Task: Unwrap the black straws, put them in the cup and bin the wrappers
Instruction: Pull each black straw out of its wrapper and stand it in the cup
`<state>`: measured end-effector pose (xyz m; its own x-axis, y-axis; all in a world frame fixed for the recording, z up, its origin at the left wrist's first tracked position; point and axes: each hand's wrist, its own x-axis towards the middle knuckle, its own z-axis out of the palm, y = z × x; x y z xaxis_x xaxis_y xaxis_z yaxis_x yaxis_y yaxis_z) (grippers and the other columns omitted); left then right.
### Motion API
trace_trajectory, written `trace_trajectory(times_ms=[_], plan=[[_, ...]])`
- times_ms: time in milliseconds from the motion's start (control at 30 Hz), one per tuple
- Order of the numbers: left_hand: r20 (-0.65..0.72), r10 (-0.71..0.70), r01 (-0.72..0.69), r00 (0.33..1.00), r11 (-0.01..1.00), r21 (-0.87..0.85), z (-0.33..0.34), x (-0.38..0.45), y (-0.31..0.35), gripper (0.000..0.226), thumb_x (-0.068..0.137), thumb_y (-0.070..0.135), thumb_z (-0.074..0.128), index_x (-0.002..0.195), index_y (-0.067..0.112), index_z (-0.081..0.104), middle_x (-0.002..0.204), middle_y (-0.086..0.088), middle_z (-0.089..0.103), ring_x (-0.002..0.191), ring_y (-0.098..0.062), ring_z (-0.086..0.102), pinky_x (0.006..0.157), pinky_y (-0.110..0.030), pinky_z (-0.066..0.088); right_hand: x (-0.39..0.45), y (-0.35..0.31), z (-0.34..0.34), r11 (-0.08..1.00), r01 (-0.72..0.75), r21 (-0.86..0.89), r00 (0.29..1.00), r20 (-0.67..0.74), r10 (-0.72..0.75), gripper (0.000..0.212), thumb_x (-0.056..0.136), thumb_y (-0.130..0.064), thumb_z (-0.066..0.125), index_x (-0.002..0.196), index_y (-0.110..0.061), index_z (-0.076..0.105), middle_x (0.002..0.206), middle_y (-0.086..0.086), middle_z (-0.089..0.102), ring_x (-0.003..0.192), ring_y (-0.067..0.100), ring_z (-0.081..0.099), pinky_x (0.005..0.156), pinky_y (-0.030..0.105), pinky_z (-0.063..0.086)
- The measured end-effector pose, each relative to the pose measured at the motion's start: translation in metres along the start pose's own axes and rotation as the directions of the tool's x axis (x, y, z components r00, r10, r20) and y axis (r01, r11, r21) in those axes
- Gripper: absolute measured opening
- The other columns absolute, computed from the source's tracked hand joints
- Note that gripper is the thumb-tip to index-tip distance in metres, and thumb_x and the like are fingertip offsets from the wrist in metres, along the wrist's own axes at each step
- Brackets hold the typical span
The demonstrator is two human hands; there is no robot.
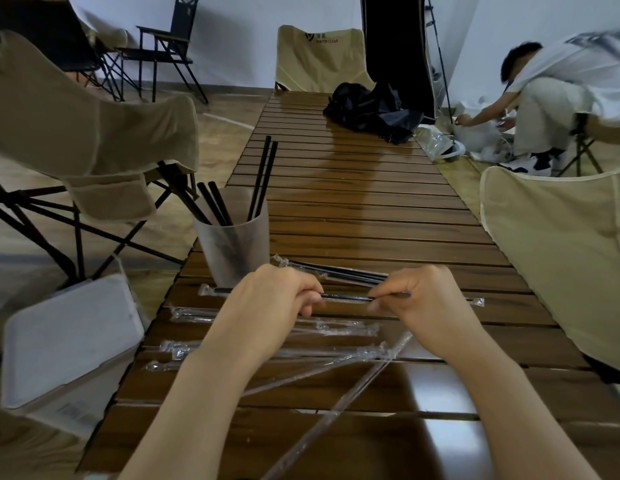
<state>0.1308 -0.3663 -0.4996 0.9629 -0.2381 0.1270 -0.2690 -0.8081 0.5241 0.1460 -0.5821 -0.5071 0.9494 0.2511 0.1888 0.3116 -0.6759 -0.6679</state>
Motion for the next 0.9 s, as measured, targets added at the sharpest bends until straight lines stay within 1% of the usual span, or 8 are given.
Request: trace_trajectory(times_ms=[100, 233, 333, 433, 567, 700, 800, 900], plan=[[0.019, -0.012, 0.012, 1.0, 0.999, -0.032, 0.001, 0.002, -0.002, 0.027, 0.094, 0.031, 0.047, 0.093, 0.026, 0.073, 0.079, 0.005, 0.072, 0.076, -0.01, 0.066, 0.076, -0.036, 0.055, 0.001, -0.007, 0.003, 0.999, 0.012, 0.035, 1.0, 0.0, -0.012, 0.016, 0.079, -0.013, 0.073, 0.079, -0.028, 0.076, 0.073, -0.017, 0.069, 0.075, -0.002, 0.064, 0.072, 0.011, 0.049], [0.125, -0.052, 0.055, 0.991, 0.998, -0.019, -0.004, 0.002, -0.009, 0.02, 0.098, 0.032, 0.05, 0.099, 0.034, 0.071, 0.071, 0.014, 0.065, 0.062, 0.006, 0.057, 0.064, -0.014, 0.04, 0.001, -0.01, -0.003, 0.999, -0.043, 0.005, 0.995, 0.096, 0.043, 0.014, 0.077, -0.023, 0.074, 0.088, -0.033, 0.074, 0.083, -0.02, 0.069, 0.082, -0.008, 0.061, 0.073, 0.007, 0.046], [0.116, -0.088, 0.09, 0.989, 0.996, -0.011, -0.01, 0.0, -0.016, 0.02, 0.098, 0.032, 0.051, 0.099, 0.034, 0.071, 0.071, 0.015, 0.065, 0.068, 0.005, 0.06, 0.073, -0.019, 0.047, -0.001, -0.003, -0.009, 0.997, -0.074, -0.023, 0.992, 0.104, 0.076, 0.018, 0.08, -0.022, 0.071, 0.088, -0.038, 0.071, 0.085, -0.023, 0.067, 0.086, -0.013, 0.059, 0.07, 0.003, 0.043], [0.111, -0.09, 0.09, 0.99, 0.996, 0.006, -0.014, -0.001, -0.017, 0.02, 0.098, 0.03, 0.05, 0.101, 0.034, 0.07, 0.075, 0.014, 0.068, 0.077, 0.003, 0.063, 0.083, -0.025, 0.051, -0.001, -0.003, -0.006, 0.995, -0.07, -0.067, 0.992, 0.096, 0.076, 0.018, 0.081, -0.016, 0.07, 0.082, -0.034, 0.073, 0.079, -0.018, 0.069, 0.081, -0.01, 0.061, 0.072, 0.003, 0.045], [0.101, -0.081, 0.081, 0.992, 0.997, 0.003, -0.014, -0.001, -0.018, 0.02, 0.098, 0.029, 0.051, 0.1, 0.036, 0.07, 0.075, 0.015, 0.069, 0.08, 0.003, 0.065, 0.086, -0.029, 0.053, -0.001, -0.009, 0.003, 0.996, -0.055, -0.076, 0.996, 0.071, 0.061, 0.016, 0.083, -0.011, 0.068, 0.08, -0.025, 0.076, 0.07, -0.011, 0.069, 0.068, -0.001, 0.065, 0.072, 0.018, 0.055], [0.09, -0.06, 0.06, 0.994, 0.998, 0.001, -0.013, -0.002, -0.018, 0.02, 0.097, 0.029, 0.052, 0.099, 0.037, 0.07, 0.075, 0.016, 0.069, 0.082, 0.004, 0.065, 0.087, -0.029, 0.053, -0.002, -0.012, 0.009, 0.997, -0.023, -0.074, 0.997, 0.067, 0.028, 0.015, 0.082, -0.012, 0.069, 0.077, -0.024, 0.076, 0.07, -0.009, 0.07, 0.067, 0.004, 0.065, 0.071, 0.027, 0.057], [0.153, -0.056, 0.061, 0.987, 0.998, -0.023, -0.019, -0.002, -0.022, 0.019, 0.097, 0.029, 0.053, 0.093, 0.04, 0.068, 0.081, 0.016, 0.072, 0.084, 0.004, 0.065, 0.087, -0.028, 0.052, 0.0, -0.017, 0.007, 0.999, -0.034, 0.017, 0.995, 0.097, 0.032, 0.016, 0.081, -0.016, 0.071, 0.077, -0.031, 0.074, 0.071, -0.008, 0.071, 0.069, 0.004, 0.067, 0.072, 0.025, 0.057], [0.2, -0.08, 0.095, 0.976, 0.993, -0.066, -0.029, -0.007, -0.03, 0.024, 0.097, 0.03, 0.054, 0.081, 0.044, 0.065, 0.086, 0.017, 0.073, 0.087, 0.007, 0.064, 0.09, -0.026, 0.05, 0.0, -0.014, -0.007, 0.996, -0.079, 0.03, 0.979, 0.189, 0.071, 0.015, 0.079, -0.025, 0.072, 0.087, -0.038, 0.07, 0.082, -0.016, 0.07, 0.08, -0.006, 0.064, 0.072, 0.012, 0.051]])
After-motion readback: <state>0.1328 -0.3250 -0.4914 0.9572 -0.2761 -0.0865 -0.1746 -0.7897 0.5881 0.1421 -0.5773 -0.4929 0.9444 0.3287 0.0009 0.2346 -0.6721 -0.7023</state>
